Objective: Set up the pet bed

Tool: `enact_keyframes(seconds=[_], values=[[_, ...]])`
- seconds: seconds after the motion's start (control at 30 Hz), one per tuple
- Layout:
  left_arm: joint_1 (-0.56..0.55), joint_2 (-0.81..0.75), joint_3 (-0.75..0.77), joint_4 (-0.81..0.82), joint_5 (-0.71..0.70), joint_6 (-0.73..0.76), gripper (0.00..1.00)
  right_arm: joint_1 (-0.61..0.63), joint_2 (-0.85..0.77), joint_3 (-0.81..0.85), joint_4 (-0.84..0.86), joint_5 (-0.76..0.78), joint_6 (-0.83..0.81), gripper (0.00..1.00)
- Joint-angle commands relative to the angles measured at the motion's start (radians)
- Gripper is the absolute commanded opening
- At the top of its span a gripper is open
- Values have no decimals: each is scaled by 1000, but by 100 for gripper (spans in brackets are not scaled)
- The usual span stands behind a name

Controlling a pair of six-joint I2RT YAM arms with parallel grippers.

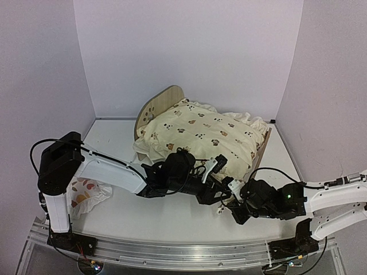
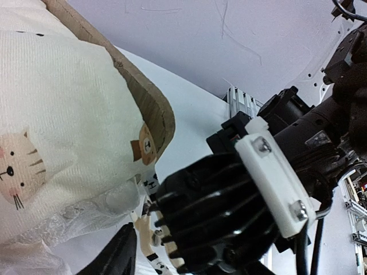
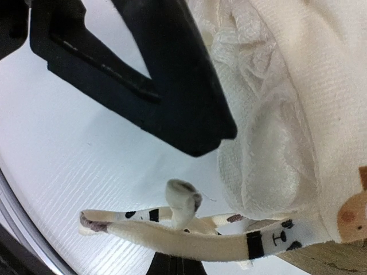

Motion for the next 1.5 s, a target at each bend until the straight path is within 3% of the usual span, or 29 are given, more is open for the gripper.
enact_keyframes(seconds=[0.0,0.5,0.67,0.87,0.97,1.03,1.17,1.23,1.47], values=[[3,-30,10,39,19,6,42,4,-19,8,20,-8,-6,0],[4,44,43,26,35,5,37,4,-21,10,20,-5,-6,0],[4,66,60,36,53,-1,26,4,-21,11,20,-7,-5,0],[3,78,70,52,61,-7,2,4,-22,12,20,-10,-3,0],[4,79,72,57,63,-10,0,4,-27,9,20,2,7,0],[4,75,66,59,56,-15,0,3,-44,11,-2,21,19,9],[4,64,52,62,41,-19,0,4,-125,6,-98,60,41,35],[4,61,49,63,39,-20,0,4,-168,-7,-133,70,51,43],[4,51,52,56,34,-30,0,3,-177,-60,-188,63,105,51]])
